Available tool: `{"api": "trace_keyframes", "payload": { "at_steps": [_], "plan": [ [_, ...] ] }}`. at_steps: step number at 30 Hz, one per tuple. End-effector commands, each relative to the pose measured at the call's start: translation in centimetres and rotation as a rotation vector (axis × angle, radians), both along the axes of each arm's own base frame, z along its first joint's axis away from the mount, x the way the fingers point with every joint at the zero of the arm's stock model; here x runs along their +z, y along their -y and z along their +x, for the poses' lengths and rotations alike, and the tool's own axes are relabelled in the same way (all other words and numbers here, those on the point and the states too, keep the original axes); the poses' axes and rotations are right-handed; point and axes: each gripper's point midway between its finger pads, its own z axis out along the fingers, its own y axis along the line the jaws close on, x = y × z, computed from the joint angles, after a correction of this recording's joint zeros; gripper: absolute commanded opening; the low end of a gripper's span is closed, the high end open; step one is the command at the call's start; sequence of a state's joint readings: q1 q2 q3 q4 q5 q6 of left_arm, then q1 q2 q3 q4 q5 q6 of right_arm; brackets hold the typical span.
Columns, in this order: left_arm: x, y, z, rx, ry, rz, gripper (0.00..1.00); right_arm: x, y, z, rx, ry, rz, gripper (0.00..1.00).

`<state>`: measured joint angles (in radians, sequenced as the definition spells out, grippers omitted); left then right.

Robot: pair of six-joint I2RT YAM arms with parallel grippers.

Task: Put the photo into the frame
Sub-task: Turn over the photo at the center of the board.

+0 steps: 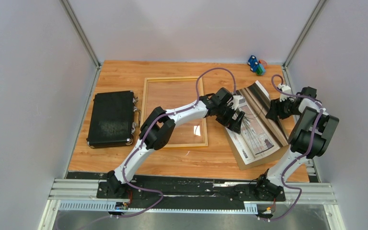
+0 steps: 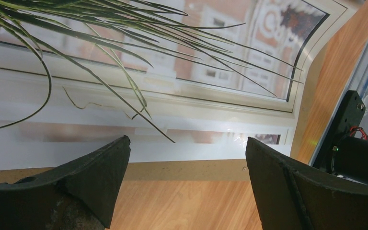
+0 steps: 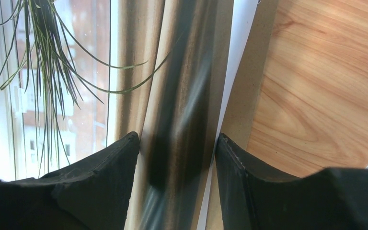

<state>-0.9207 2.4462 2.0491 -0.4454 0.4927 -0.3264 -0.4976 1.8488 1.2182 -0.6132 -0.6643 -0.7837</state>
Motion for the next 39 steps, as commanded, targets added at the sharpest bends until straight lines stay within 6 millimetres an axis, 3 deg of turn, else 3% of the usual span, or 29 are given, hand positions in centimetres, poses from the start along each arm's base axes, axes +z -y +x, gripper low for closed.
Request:
{"api": "trace_keyframes", "payload": {
  "at_steps": [1,14,27,39],
  "plan": [
    [-4.8,-1.4,-1.4,-0.017,-0.036,0.118,1.00,1.1,-1.1,-0.3,0.034,0.019,0.018,0.57],
    [-4.5,-1.5,-1.0,-0.010,-0.018,0.121,1.00,4.9,-2.3,-1.6,0.047,0.065,0.017,0.56],
    [-3.5,-1.4,-0.7,-0.006,0.005,0.113,1.00,6.4,-7.1,-4.6,0.125,0.062,0.098,0.56],
    [-2.5,-1.6,-0.5,-0.004,0.026,0.105,1.00,8.7,-10.0,-6.5,0.169,0.084,0.123,0.56]
  ]
}}
